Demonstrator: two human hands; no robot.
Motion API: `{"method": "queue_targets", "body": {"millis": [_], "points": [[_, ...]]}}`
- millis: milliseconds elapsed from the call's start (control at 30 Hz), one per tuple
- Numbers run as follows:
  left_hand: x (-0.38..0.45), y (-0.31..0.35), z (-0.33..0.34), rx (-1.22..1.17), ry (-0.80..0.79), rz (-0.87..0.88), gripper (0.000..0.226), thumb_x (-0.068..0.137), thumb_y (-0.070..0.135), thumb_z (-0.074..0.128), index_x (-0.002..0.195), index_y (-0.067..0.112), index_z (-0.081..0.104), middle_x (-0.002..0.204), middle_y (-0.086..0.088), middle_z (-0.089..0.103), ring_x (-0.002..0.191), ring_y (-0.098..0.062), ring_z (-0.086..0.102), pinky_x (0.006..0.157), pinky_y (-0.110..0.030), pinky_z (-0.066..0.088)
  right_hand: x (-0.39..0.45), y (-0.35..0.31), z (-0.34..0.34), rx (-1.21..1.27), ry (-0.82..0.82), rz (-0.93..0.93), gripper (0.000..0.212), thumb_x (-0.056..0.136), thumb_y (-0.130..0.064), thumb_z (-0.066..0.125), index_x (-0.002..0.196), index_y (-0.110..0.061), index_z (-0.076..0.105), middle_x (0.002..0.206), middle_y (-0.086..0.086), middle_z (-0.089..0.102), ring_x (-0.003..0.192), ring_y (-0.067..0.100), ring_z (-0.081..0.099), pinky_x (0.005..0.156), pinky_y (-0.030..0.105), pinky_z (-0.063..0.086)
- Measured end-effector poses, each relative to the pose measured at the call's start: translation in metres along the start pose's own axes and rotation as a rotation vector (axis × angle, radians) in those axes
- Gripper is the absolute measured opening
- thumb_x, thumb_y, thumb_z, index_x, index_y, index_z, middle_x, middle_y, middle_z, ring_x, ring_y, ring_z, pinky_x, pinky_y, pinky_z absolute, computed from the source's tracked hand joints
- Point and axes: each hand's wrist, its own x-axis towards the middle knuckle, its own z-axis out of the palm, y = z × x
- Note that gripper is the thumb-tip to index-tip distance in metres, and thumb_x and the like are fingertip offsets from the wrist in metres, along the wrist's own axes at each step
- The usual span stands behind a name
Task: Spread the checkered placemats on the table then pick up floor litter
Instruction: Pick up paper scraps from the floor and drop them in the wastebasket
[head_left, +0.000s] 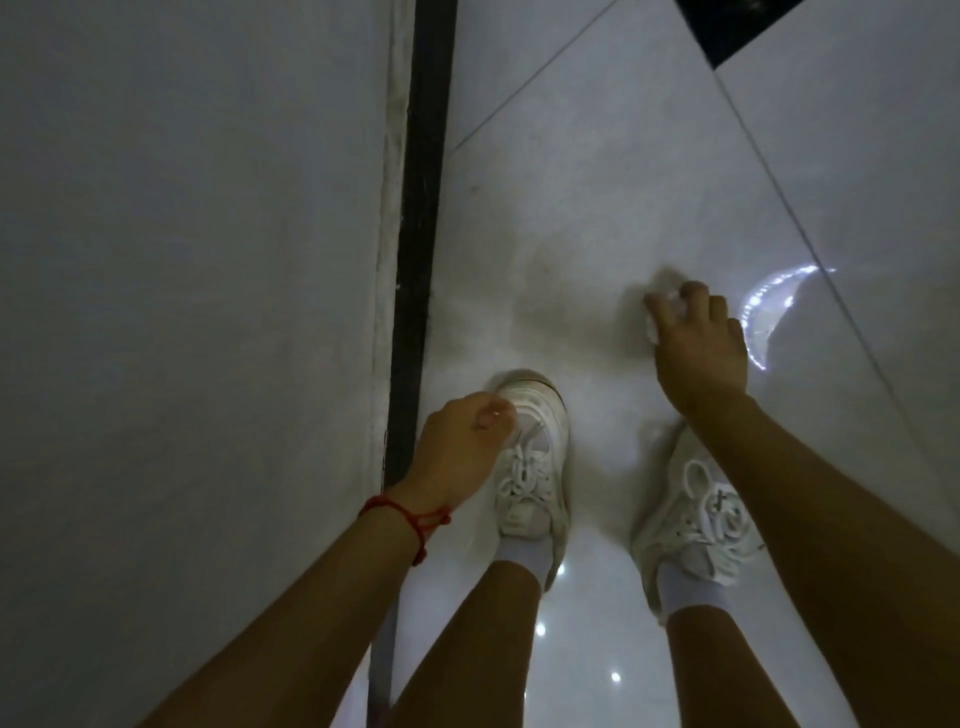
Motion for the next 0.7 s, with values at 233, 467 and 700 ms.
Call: {"method": "queue_targets", "body": {"millis": [233, 467, 700], "points": [[-0.015, 0.009, 0.0, -0.021, -0.002, 0.0, 0.023, 0.095, 0.019, 0.044, 0.102, 0.008, 0.063, 0.091, -0.007, 0.06, 0.077, -0.013, 0.055, 0.066, -0.012, 0.04, -0.004, 0.002, -0.028, 0.797, 0.131, 0.406, 0.019, 0.088, -0.008, 0.053, 0.1, -0.002, 0.066, 0.103, 0.016, 0.069, 0.096, 0.027, 0.064, 0.065, -0.005, 0.036], [-0.07, 0.075, -0.022, -0.106, 0.048, 0.084, 0.023, 0.093, 0.017, 0.05, 0.109, 0.009, 0.064, 0.097, -0.001, 0.063, 0.086, -0.009, 0.057, 0.067, -0.004, 0.04, -0.056, 0.007, -0.141, 1.027, 0.238, 0.491, 0.018, 0.082, -0.006, 0.062, 0.1, -0.003, 0.068, 0.088, 0.004, 0.063, 0.064, -0.011, 0.057, 0.059, -0.006, 0.035], [-0.174, 0.166, -0.078, -0.136, 0.096, 0.209, 0.017, 0.091, 0.014, 0.051, 0.103, 0.015, 0.064, 0.09, 0.002, 0.062, 0.09, -0.016, 0.057, 0.082, -0.025, 0.044, -0.135, 0.032, -0.285, 1.13, 0.392, 0.5, 0.014, 0.082, 0.0, 0.061, 0.095, -0.002, 0.068, 0.084, 0.004, 0.064, 0.058, -0.023, 0.054, 0.061, -0.002, 0.038]]}}
